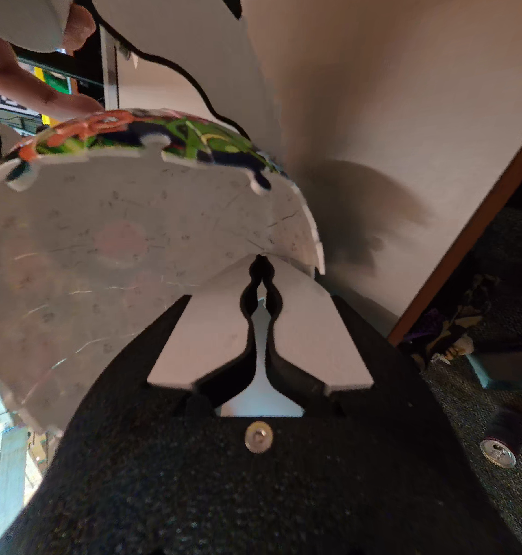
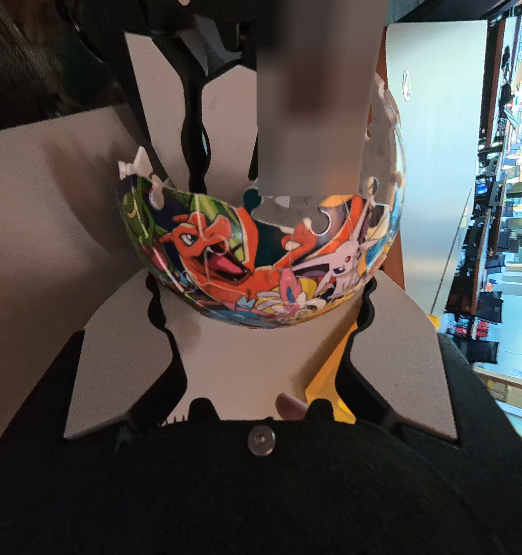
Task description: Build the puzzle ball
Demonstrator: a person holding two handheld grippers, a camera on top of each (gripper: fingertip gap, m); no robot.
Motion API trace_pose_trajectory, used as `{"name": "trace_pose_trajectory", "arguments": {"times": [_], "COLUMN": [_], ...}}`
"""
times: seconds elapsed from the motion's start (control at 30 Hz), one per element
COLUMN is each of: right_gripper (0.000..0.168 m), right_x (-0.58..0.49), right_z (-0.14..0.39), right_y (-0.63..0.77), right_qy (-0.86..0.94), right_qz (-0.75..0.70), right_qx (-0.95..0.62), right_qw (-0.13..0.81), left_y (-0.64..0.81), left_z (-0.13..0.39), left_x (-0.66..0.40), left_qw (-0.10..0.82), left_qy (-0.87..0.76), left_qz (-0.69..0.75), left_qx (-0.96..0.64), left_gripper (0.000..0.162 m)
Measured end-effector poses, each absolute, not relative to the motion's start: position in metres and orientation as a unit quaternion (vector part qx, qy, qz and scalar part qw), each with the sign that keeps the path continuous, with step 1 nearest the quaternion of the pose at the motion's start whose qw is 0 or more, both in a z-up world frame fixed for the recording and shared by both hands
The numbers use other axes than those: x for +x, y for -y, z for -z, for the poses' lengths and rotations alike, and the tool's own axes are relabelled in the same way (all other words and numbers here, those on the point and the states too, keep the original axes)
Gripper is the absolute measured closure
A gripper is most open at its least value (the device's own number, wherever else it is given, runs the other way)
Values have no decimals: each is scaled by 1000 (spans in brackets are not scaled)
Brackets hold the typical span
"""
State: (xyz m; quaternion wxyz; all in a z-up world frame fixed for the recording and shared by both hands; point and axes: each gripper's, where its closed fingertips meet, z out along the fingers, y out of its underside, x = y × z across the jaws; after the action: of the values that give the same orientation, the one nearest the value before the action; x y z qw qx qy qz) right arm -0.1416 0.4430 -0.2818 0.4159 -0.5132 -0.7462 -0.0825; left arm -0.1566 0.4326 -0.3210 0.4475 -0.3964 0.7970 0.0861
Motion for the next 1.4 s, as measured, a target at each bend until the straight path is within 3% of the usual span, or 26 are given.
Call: {"name": "trace_pose_trajectory", "arguments": {"times": [0.17,0.6,1.03,1.4], "right_gripper": [38,51,51,52], "right_x": [-140,-115,-101,-96], "right_z": [283,291,275,296], "right_y": [-437,-443,-417,-407], "right_qy": [741,693,563,562], "right_qz": [20,5,-134,-72], "right_qx": [-519,-586,-680,-711], "right_qw": [426,419,450,417], "left_y": [-432,-430,-431,-442], "left_z": [322,324,324,305], "left_x": [-156,-152,-150,-141], "left_qw": [406,342,329,393], "left_qy": [-835,-883,-892,-839], "left_qz": [-110,-132,-97,0], "left_qx": [-355,-294,-293,-378], "left_gripper": [162,162,162,162]}}
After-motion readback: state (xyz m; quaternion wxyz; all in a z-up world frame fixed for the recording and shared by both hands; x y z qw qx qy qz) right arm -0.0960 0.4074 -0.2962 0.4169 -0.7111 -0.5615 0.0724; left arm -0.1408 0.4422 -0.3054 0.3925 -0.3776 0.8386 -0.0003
